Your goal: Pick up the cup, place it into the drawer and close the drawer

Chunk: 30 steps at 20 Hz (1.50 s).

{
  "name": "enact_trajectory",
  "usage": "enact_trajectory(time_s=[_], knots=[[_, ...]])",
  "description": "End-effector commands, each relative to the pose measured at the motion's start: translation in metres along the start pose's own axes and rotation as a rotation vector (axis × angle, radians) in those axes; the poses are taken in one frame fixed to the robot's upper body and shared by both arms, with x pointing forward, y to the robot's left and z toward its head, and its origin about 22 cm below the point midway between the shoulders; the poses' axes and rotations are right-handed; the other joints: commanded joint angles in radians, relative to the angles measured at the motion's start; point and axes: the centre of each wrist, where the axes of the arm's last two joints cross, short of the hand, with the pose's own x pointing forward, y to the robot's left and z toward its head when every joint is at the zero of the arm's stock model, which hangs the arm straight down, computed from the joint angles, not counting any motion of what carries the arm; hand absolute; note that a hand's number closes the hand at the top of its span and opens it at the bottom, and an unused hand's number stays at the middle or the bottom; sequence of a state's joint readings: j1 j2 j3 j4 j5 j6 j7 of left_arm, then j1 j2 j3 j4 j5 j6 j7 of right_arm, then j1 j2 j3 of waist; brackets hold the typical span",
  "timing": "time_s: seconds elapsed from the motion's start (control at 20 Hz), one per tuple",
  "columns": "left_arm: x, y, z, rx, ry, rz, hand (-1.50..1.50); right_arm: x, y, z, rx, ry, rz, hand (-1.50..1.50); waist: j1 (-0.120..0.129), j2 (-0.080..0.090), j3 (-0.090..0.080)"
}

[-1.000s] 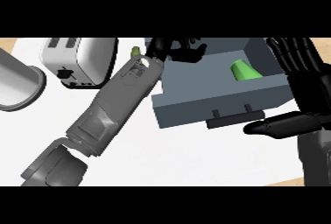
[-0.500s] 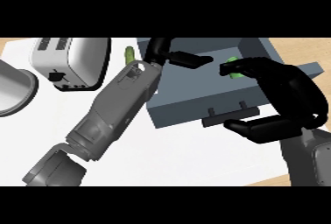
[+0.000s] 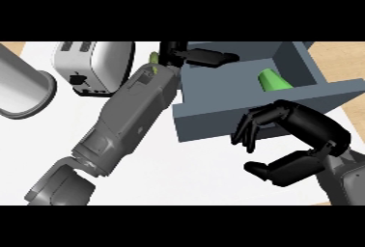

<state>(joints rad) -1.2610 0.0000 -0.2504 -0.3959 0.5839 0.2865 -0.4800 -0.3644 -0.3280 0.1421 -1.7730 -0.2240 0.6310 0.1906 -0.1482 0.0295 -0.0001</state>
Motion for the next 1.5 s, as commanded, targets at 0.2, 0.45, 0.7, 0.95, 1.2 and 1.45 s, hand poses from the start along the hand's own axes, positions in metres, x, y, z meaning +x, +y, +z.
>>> enact_trajectory(time_s=[0.2,0.45,0.7,0.95,1.2,1.45], knots=[[-0.013,0.009,0.007,0.072,0.005,0.05,-1.5,-0.018,0.022,0.011,-0.006,0.247,0.31,-1.5,0.086,-0.013,0.002],[-0.014,0.011,0.009,0.06,-0.018,0.099,-1.5,-0.074,0.041,-0.005,-0.033,0.379,0.35,-1.5,0.145,-0.015,0.001],[-0.014,0.041,0.015,0.059,-0.035,0.134,-1.5,-0.121,0.039,-0.018,0.062,0.486,0.383,-1.5,0.194,-0.026,0.001],[-0.018,0.057,0.025,0.062,-0.04,0.158,-1.5,-0.169,0.026,-0.026,0.015,0.553,0.379,1.5,0.225,-0.019,0.003],[-0.034,0.075,0.045,0.056,-0.024,0.147,-1.5,-0.175,-0.022,-0.014,-0.128,0.455,0.355,1.5,0.253,-0.012,0.005],[-0.028,0.099,0.048,0.05,-0.023,0.166,-1.5,-0.157,-0.062,-0.034,-0.285,0.414,0.365,1.5,0.287,-0.004,0.006]])
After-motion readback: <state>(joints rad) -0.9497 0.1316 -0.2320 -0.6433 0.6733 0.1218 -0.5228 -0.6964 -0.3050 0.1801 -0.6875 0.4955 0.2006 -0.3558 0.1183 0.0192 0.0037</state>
